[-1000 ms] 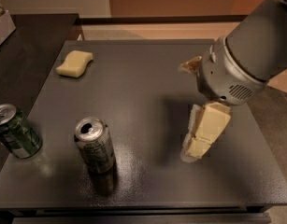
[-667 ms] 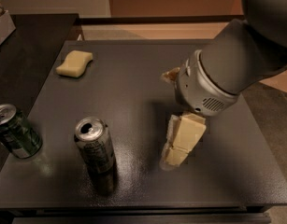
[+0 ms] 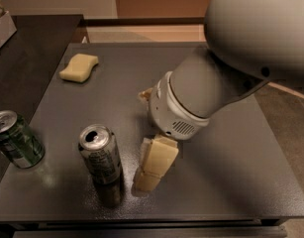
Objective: Move 7up can near green can
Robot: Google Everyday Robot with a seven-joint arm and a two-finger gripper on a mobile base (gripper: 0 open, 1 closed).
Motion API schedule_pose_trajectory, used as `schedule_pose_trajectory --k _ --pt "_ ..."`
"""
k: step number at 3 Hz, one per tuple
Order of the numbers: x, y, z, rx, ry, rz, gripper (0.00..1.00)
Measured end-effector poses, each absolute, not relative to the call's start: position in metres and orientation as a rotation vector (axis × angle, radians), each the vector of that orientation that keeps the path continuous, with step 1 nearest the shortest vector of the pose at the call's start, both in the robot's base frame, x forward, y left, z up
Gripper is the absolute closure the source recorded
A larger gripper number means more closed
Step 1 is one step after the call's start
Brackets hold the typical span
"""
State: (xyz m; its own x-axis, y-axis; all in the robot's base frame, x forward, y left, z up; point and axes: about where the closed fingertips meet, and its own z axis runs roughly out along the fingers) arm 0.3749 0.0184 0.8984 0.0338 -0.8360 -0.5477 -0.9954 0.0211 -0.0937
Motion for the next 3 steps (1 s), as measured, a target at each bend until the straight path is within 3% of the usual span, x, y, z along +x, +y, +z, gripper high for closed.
schedule_pose_trajectory --k 2,3 --pt "0.368 0.063 0.893 -1.857 1.832 0.518 0.0" --pt "0.366 0.077 0.893 -1.871 1.816 0.53 0.17"
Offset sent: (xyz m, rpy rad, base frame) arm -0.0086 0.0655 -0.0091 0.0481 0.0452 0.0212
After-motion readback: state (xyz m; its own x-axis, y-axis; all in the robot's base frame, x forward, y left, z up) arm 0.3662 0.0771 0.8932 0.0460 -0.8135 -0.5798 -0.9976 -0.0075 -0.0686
